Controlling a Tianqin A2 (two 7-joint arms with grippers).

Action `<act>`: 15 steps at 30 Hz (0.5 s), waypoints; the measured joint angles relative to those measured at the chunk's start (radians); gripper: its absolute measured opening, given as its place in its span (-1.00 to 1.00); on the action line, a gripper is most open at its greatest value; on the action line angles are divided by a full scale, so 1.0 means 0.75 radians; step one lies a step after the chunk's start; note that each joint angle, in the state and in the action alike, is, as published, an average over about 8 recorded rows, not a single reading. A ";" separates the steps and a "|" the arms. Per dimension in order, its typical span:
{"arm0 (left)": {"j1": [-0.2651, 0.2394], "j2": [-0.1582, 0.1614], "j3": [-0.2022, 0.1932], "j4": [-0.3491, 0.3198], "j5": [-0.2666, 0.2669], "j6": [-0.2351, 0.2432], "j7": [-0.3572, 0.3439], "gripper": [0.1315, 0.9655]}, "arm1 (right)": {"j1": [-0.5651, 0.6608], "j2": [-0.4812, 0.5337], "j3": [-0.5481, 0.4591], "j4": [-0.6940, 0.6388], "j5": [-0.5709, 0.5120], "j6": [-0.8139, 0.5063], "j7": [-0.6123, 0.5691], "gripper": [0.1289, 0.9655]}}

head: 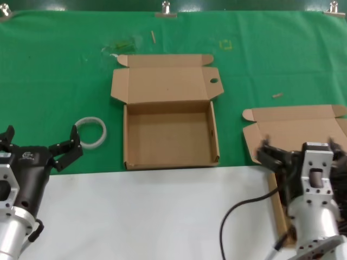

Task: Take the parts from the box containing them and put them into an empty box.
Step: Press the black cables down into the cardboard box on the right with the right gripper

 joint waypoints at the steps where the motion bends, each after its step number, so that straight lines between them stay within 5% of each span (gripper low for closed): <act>1: 0.000 0.000 0.000 0.000 0.000 0.000 0.000 1.00 | 0.000 0.000 0.004 0.010 0.014 0.044 -0.064 1.00; 15: 0.000 0.000 0.000 0.000 0.000 0.000 0.000 1.00 | 0.129 0.000 0.009 0.014 0.279 0.493 -0.898 1.00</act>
